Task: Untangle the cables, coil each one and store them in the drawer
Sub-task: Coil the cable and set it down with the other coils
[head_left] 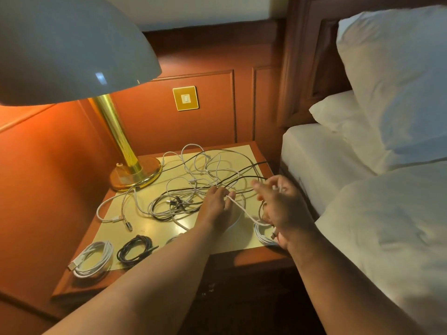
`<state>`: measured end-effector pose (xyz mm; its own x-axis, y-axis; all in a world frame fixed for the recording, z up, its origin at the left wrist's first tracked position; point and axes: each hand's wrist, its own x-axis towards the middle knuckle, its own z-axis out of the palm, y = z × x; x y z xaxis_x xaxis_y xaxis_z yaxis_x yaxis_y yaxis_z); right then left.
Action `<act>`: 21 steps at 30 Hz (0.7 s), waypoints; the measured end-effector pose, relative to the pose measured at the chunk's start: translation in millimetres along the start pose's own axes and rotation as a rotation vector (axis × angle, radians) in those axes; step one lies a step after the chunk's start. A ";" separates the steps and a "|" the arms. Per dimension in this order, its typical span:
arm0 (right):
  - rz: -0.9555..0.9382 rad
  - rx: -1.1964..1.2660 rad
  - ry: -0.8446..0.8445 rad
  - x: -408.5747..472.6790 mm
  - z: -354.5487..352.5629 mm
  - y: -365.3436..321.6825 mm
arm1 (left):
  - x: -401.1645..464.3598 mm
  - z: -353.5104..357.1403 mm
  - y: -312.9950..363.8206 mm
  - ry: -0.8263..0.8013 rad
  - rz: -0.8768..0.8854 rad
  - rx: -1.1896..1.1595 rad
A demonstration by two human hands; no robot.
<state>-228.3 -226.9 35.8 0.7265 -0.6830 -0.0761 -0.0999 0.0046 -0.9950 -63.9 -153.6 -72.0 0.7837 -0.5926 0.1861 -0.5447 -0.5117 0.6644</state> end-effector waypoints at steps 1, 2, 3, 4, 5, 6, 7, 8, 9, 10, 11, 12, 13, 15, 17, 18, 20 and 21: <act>0.002 -0.128 -0.057 -0.6 -0.1 1.8 | -1.0 0.1 0.0 0.007 0.004 -0.006; 0.013 -0.277 -0.117 -1.0 -0.4 4.2 | -2.0 0.4 0.0 0.014 0.013 -0.003; 0.040 -0.416 -0.176 -1.6 -0.2 6.9 | -3.4 0.3 0.8 0.016 0.029 0.009; 0.074 -0.536 -0.235 -2.4 0.3 8.5 | -4.9 0.7 1.8 0.014 0.051 0.034; 0.103 -0.630 -0.278 -3.4 1.6 10.0 | -6.4 1.0 3.2 0.008 0.076 0.072; 0.122 -0.695 -0.295 -3.2 2.7 12.2 | -7.9 1.3 4.5 0.002 0.098 0.114; 0.123 -0.722 -0.284 -2.4 3.5 14.2 | -9.2 1.5 5.2 -0.001 0.110 0.148; 0.101 -0.716 -0.249 -1.4 3.5 15.3 | -9.9 1.4 5.9 0.005 0.113 0.167; 0.058 -0.695 -0.196 0.2 2.8 16.1 | -10.4 1.2 6.0 0.017 0.112 0.174; -0.005 -0.681 -0.135 1.9 1.9 16.4 | -10.7 1.1 5.7 0.035 0.119 0.179; -0.069 -0.667 -0.081 3.3 1.3 16.9 | -10.8 1.2 5.5 0.054 0.133 0.185; -0.116 -0.633 -0.040 4.2 1.0 17.7 | -11.0 1.5 5.0 0.066 0.149 0.190; -0.141 -0.570 -0.014 5.2 1.6 19.7 | -11.4 1.5 4.9 0.075 0.161 0.189; -0.171 -0.400 0.008 6.2 4.8 25.1 | -12.1 1.3 5.6 0.084 0.168 0.174; -0.205 -0.272 0.013 4.4 8.6 27.0 | -12.6 0.6 6.6 0.085 0.170 0.156; -0.213 -0.197 0.014 3.5 10.1 27.0 | -12.8 0.1 7.1 0.080 0.171 0.144; -0.180 -0.028 0.025 1.9 11.3 24.8 | -13.5 -0.6 7.6 0.073 0.163 0.115; -0.159 0.028 0.052 1.6 11.3 22.9 | -13.9 -0.8 7.9 0.079 0.157 0.105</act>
<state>-221.8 -219.7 12.1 0.6955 -0.7135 0.0848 0.0325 -0.0867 -0.9957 -78.9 -148.8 -68.8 0.7053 -0.6219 0.3402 -0.6870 -0.4811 0.5447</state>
